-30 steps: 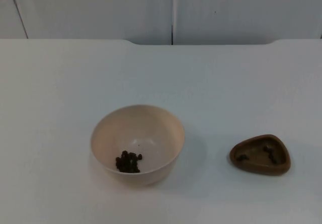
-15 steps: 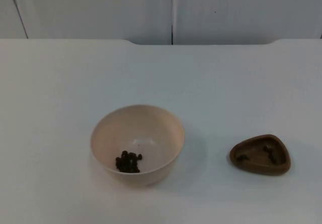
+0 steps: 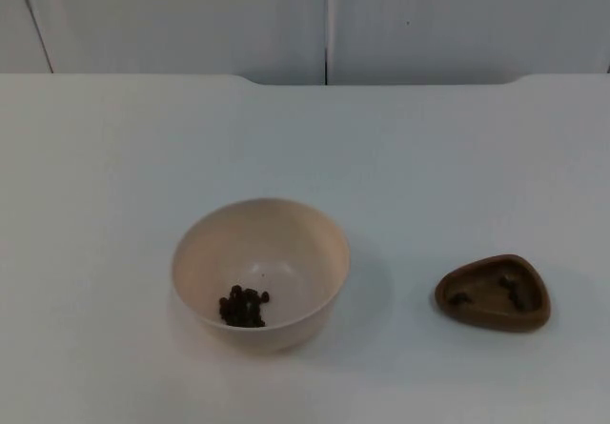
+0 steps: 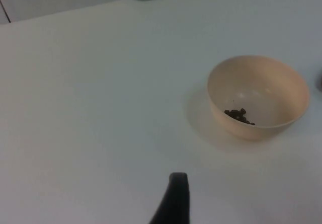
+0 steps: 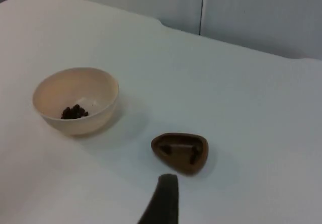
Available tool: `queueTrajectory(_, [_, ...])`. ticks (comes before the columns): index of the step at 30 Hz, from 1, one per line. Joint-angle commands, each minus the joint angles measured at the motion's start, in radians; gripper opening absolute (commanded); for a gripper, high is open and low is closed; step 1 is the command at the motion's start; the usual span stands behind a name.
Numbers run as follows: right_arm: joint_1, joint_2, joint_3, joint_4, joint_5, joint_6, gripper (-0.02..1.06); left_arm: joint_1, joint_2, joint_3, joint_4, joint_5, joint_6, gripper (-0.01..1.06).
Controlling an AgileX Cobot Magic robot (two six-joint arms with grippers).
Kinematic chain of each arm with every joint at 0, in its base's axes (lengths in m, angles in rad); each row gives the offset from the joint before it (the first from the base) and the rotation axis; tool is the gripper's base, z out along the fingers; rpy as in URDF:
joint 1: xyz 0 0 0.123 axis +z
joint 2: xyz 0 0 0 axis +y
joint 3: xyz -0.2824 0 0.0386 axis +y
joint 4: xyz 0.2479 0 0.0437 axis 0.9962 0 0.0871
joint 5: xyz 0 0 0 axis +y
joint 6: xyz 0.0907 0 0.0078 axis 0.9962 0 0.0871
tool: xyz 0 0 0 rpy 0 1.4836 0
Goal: Pick up the bowl with the left hand and pour the coffee beans from the cup into the bowl with the right hand.
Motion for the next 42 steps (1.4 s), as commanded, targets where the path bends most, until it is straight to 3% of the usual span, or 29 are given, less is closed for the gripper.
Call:
queueTrajectory(1, [-0.001,-0.003,0.003,-0.007,0.011,0.004,0.76,-0.005,-0.004,0.005,0.009,0.003,0.001,0.75])
queueTrajectory(9, [-0.001,-0.003,0.021,0.036,0.063,0.004,0.76,-0.005,-0.004,0.005,0.009,0.003,0.001,0.75])
queueTrajectory(31, [-0.001,-0.003,0.031,-0.001,0.070,0.057,0.76,-0.005,-0.004,0.005,0.008,0.003,0.003,0.75])
queueTrajectory(33, [-0.001,-0.003,0.031,-0.001,0.070,0.057,0.76,-0.005,-0.004,0.005,0.008,0.003,0.003,0.80])
queueTrajectory(35, [-0.001,-0.003,0.031,-0.001,0.070,0.057,0.77,-0.005,-0.004,0.005,0.008,0.003,0.003,0.93])
queueTrajectory(38, [-0.001,-0.003,0.031,-0.001,0.070,0.057,0.81,-0.005,-0.004,0.005,0.008,0.003,0.003,1.03])
queueTrajectory(40, [-0.001,-0.003,0.031,-0.001,0.070,0.057,0.99,-0.005,-0.004,0.005,0.008,0.003,0.003,1.05])
queueTrajectory(42, [-0.001,-0.003,0.031,-0.001,0.070,0.057,1.05,-0.005,-0.004,0.005,0.008,0.003,0.003,1.05])
